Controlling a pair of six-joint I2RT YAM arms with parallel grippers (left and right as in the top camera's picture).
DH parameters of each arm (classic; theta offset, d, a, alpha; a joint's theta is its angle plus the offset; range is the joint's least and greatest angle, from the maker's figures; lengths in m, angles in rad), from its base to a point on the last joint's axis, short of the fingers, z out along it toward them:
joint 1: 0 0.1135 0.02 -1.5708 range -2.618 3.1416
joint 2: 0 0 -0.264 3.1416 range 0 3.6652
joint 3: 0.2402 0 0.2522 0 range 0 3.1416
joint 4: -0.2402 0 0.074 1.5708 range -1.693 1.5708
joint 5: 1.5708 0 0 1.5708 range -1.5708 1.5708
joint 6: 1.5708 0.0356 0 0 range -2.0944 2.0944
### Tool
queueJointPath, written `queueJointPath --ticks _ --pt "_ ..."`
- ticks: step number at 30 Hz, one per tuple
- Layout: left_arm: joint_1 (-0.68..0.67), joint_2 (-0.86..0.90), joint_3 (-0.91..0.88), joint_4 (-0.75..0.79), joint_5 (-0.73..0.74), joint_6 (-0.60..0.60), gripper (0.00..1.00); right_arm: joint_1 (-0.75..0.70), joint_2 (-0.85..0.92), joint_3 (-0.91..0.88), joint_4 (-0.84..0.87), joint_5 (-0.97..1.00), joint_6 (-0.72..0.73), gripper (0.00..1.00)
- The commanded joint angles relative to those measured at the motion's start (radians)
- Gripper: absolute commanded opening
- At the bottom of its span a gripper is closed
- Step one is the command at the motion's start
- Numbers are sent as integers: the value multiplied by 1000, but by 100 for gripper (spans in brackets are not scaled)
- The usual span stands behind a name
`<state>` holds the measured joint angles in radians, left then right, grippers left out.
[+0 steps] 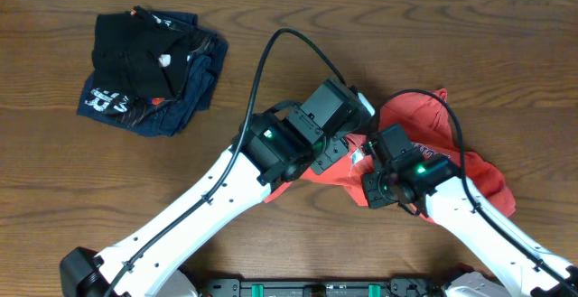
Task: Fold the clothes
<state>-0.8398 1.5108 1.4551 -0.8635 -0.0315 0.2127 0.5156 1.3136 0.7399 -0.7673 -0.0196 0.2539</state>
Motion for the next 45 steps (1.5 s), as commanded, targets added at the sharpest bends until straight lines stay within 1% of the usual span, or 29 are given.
queueJointPath --ticks 1,5,7,9,11,14,18,22,26,29,32,39,45 --pt "3 -9 6 5 69 -8 6 46 1 -3 -7 134 62 48" --pt "3 -9 6 4 69 -8 6 73 1 -3 -14 220 134 48" --pt "3 -9 6 1 68 -8 6 75 1 -3 -20 269 187 43" --pt "3 -9 6 -3 65 -8 6 74 1 -3 -29 314 234 42" --pt "3 -9 6 -8 65 -8 6 74 1 -3 -29 335 251 41" --pt "3 -9 6 -14 65 -7 6 70 1 -3 -21 337 270 38" --pt "3 -9 6 -18 43 -8 6 70 1 -3 -18 298 260 37" --pt "3 -10 6 -10 -27 -7 6 82 -4 -3 -14 205 175 38" --pt "3 -20 20 6 -68 -3 6 114 -47 -3 -10 158 119 41" --pt "3 -38 34 29 -71 12 6 157 -98 -3 -9 153 88 44" --pt "3 -48 43 42 -71 12 6 198 -137 -3 -7 180 89 47" --pt "3 -49 103 43 -70 11 6 222 -109 -4 -5 247 111 46" --pt "3 -49 147 42 -69 11 6 240 -106 -4 10 386 161 47"
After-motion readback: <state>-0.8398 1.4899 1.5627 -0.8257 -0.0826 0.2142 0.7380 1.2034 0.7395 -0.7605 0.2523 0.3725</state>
